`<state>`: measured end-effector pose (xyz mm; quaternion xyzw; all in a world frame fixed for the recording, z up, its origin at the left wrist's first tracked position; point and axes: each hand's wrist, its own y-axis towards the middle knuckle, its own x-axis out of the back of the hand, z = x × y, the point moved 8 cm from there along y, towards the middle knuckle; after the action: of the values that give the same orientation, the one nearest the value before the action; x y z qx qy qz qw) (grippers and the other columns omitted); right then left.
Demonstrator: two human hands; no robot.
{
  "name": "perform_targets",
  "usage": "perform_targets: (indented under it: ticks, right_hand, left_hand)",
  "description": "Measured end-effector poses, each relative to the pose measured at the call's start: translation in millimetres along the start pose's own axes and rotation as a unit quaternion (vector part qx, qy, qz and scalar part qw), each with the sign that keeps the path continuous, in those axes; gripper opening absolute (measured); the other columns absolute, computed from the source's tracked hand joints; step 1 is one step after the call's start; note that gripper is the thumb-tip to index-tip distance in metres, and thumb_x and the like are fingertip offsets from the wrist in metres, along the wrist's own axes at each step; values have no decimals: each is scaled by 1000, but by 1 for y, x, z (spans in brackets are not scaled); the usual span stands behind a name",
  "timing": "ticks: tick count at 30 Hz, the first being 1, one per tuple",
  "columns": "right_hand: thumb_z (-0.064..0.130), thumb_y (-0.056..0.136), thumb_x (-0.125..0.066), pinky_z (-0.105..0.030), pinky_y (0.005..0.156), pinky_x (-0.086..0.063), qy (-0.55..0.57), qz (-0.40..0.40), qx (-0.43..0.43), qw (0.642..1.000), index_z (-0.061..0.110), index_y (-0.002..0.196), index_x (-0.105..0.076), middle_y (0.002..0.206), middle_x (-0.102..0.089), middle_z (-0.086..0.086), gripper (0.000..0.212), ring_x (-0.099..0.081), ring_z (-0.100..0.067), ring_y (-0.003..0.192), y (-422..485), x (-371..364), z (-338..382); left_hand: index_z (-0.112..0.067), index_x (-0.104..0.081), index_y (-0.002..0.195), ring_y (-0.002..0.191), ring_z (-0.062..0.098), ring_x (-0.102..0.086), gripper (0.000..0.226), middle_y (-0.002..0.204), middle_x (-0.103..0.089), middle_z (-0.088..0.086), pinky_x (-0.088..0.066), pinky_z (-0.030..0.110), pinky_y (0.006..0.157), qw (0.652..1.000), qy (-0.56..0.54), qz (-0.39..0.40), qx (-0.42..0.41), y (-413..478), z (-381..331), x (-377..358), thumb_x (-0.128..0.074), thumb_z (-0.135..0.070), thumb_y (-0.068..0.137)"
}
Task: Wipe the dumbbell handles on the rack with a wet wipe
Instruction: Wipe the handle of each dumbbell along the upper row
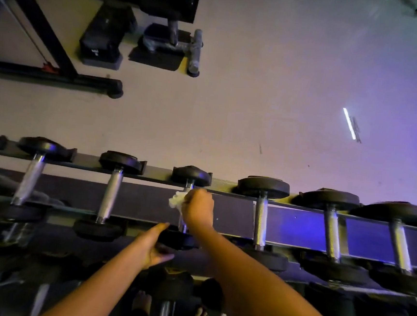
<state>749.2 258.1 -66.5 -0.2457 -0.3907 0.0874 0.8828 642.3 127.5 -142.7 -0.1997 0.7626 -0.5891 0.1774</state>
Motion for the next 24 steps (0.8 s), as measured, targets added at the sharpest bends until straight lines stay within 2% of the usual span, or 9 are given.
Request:
perform_targets:
  ticks: [1, 4, 7, 9, 11, 14, 19, 22, 24]
  right_hand:
    - [1, 88, -56, -36, 82, -55, -1, -13, 14, 1000, 6, 92, -68, 91, -68, -6, 13, -65, -24, 88, 5, 6, 8]
    - [-3, 87, -54, -33, 73, -51, 25, -26, 44, 998, 7, 80, -68, 69, -55, 5, 18, -57, -15, 71, 8, 18, 23]
    - [1, 86, -56, -39, 81, -53, 22, -37, 50, 998, 2, 97, -70, 93, -66, -9, 18, -64, -28, 91, 5, 18, 15]
    - [0, 85, -58, -35, 84, -53, 18, -27, 29, 999, 2, 97, -71, 103, -68, -15, 18, -65, -30, 97, -3, 7, 0]
    - [0, 85, -61, -28, 83, -51, 7, -9, 17, 1000, 5, 98, -73, 104, -69, -12, 18, -66, -25, 98, -15, -5, -17]
    - [4, 85, -65, -27, 87, -54, 11, 2, 6, 1000, 12, 96, -74, 105, -68, -5, 17, -66, -19, 99, -28, -18, -38]
    - [2, 84, -62, -28, 83, -54, 63, -35, -6, 997, 11, 91, -74, 100, -69, -6, 17, -66, -19, 94, -27, -18, -43]
    - [-1, 84, -61, -27, 79, -54, 83, -63, 16, 994, 6, 93, -73, 97, -69, -8, 17, -67, -21, 90, -20, -10, -39]
    - [-2, 85, -61, -25, 77, -54, 98, -76, 25, 992, 4, 95, -73, 97, -69, -10, 17, -67, -22, 90, -14, -6, -37]
  left_hand:
    - [-1, -54, 122, 77, 34, -56, 46, 101, -58, 20, -52, 49, 62, 1000, -12, 11, 12, -1, 4, -3, -63, -33, 91]
    - [1, -56, 109, 77, 44, -58, 45, 95, -59, 24, -54, 43, 41, 998, -36, 34, 43, -6, 12, -11, -62, -39, 90]
    - [2, -58, 102, 77, 47, -61, 43, 99, -62, 26, -53, 44, 38, 995, -63, 61, 56, -5, 15, -17, -61, -39, 90]
    - [3, -60, 101, 78, 48, -62, 41, 101, -63, 25, -53, 40, 38, 993, -73, 73, 62, -4, 15, -18, -61, -37, 90]
    - [3, -62, 101, 77, 46, -64, 41, 96, -66, 26, -53, 40, 40, 990, -83, 95, 68, -4, 16, -21, -60, -36, 91]
    - [0, -63, 105, 70, 38, -69, 41, 82, -71, 22, -56, 42, 47, 988, -90, 118, 51, -1, 12, -26, -53, -38, 94]
    - [-1, -62, 114, 73, 33, -65, 39, 85, -66, 18, -53, 38, 42, 996, -69, 55, -6, 3, 9, -28, -51, -33, 95]
    - [0, -58, 99, 72, 34, -64, 27, 92, -61, 21, -53, 39, 38, 995, -66, -45, -58, -5, 13, -27, -56, -27, 93]
    - [-3, -51, 92, 81, 38, -64, 25, 101, -58, 22, -58, 47, 50, 990, -93, -79, -66, -12, 18, -31, -59, -27, 93]
